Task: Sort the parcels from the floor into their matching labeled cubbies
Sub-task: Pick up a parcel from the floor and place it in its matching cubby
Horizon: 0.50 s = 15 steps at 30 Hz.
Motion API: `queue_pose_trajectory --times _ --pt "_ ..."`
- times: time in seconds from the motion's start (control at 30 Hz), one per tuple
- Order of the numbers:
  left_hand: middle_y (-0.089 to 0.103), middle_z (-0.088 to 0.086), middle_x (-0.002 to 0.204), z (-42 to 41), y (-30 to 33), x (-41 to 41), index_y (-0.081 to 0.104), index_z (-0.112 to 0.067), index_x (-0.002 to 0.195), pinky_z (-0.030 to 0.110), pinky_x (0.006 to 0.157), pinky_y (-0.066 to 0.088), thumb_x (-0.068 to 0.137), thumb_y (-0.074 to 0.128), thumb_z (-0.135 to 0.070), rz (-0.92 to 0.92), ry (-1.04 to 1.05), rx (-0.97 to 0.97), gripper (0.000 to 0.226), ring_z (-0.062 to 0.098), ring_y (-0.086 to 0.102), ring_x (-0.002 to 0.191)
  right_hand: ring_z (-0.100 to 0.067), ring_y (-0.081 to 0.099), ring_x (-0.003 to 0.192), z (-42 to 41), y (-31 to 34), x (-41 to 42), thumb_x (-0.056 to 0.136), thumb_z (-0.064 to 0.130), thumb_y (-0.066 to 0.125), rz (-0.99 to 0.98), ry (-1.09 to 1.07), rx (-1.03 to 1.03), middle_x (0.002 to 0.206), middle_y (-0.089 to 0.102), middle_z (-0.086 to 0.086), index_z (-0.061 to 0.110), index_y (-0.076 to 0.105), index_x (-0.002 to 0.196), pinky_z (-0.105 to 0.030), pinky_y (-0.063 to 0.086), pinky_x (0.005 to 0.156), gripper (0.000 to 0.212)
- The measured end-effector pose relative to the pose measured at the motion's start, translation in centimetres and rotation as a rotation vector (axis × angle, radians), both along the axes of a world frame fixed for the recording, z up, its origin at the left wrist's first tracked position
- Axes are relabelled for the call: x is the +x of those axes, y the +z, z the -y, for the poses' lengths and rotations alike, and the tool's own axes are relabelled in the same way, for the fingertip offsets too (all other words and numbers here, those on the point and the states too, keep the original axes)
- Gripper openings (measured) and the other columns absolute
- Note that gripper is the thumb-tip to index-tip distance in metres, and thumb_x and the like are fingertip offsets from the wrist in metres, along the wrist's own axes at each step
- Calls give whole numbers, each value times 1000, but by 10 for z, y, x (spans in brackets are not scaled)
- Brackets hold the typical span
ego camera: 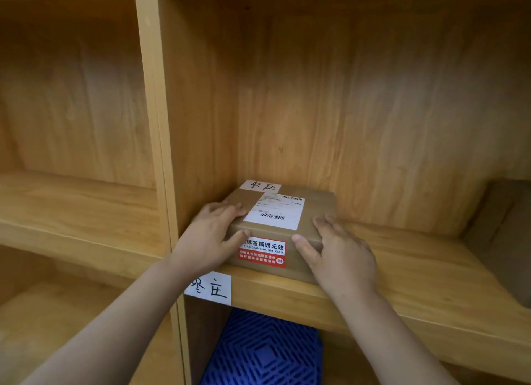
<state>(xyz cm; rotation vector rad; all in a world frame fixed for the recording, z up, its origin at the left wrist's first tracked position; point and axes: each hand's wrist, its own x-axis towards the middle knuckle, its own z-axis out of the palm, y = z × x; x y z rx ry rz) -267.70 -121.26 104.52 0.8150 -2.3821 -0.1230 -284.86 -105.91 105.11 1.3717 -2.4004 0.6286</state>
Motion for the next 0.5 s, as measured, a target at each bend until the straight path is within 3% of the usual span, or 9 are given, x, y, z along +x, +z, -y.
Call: queue_pose_trajectory --times 0.17,0.33,0.4,0.5 --pt "43 -6 145 -3 3 3 40 -27 136 37 107 31 79 24 -64 47 -4 7 70 16 30 134 -25 51 124 -3 2 3 87 67 32 -8 -3 12 152 36 3 27 44 136 -36 38 98 65" --pt "18 -8 157 -19 3 19 20 -31 146 38 116 13 92 39 -47 93 3 -93 59 11 11 144 -29 38 135 -8 5 9 78 72 8 -176 -55 62 147 45 -4 25 45 136 -44 30 106 83" --pt "12 -9 158 -33 0 38 15 -31 147 36 117 12 91 44 -43 84 17 -116 64 11 8 144 -34 39 134 -11 7 21 80 69 18 -219 -51 20 142 51 -10 22 50 133 -49 30 108 78" --pt "11 -10 157 -52 -10 78 16 -31 147 37 116 20 90 48 -38 90 36 -114 66 12 10 144 -37 44 130 -14 8 56 82 55 46 -264 -2 -57 134 57 -14 18 57 126 -53 31 108 59"
